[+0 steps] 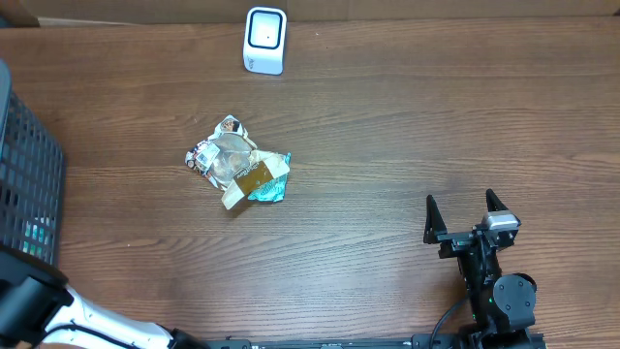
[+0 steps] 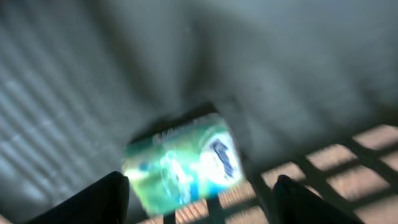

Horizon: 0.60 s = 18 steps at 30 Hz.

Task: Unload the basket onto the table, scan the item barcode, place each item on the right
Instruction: 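Grasp the small teal Kleenex tissue pack in the basket with the left gripper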

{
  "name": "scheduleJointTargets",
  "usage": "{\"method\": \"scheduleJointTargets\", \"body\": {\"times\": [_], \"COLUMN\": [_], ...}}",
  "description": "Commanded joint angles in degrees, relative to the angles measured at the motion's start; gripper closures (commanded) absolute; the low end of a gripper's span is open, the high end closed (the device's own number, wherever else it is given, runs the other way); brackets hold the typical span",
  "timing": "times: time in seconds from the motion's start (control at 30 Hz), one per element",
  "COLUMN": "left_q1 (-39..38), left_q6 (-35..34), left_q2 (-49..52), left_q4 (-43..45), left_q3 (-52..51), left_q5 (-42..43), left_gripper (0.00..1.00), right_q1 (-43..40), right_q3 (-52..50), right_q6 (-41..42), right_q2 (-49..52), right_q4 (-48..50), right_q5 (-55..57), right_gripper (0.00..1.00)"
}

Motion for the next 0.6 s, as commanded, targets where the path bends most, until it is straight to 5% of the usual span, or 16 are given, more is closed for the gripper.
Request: {"method": "scheduleJointTargets", "body": {"times": [0.0, 0.17, 0.33, 0.43, 0.57], "left_q1": [0.07, -0.09, -0.46, -0.46, -0.39], "left_q6": [2.45, 2.86, 4.13, 4.09, 2.69], "left_q2": [3.91, 8.22, 9.42, 9.44, 9.03], "left_q4": [-0.22, -0.83, -1.79, -2.62, -4.98], "left_q3": [-0.31, -0.39, -0.39, -0.39, 0.44], "left_q5": [-1.22, -1.22, -1.22, -1.18, -0.48], "left_gripper": [0.27, 0.3, 0.51, 0.93, 0.96], "right_q1": [0.33, 0.33, 0.33, 0.33, 0.33], "right_q3": [-0.61, -0.61, -0.61, -0.61, -0.61], "right_q6": [-0.28, -0.26, -0.28, -0.28, -0.28], "right_q2": [-0.42, -0.42, -0.42, -0.42, -0.42], "right_q4": [0.22, 0.22, 0.22, 0.22, 0.22], "right_q5": [0.15, 0.15, 0.15, 0.15, 0.15], "right_gripper": [0.0, 0.0, 0.0, 0.0, 0.0]}}
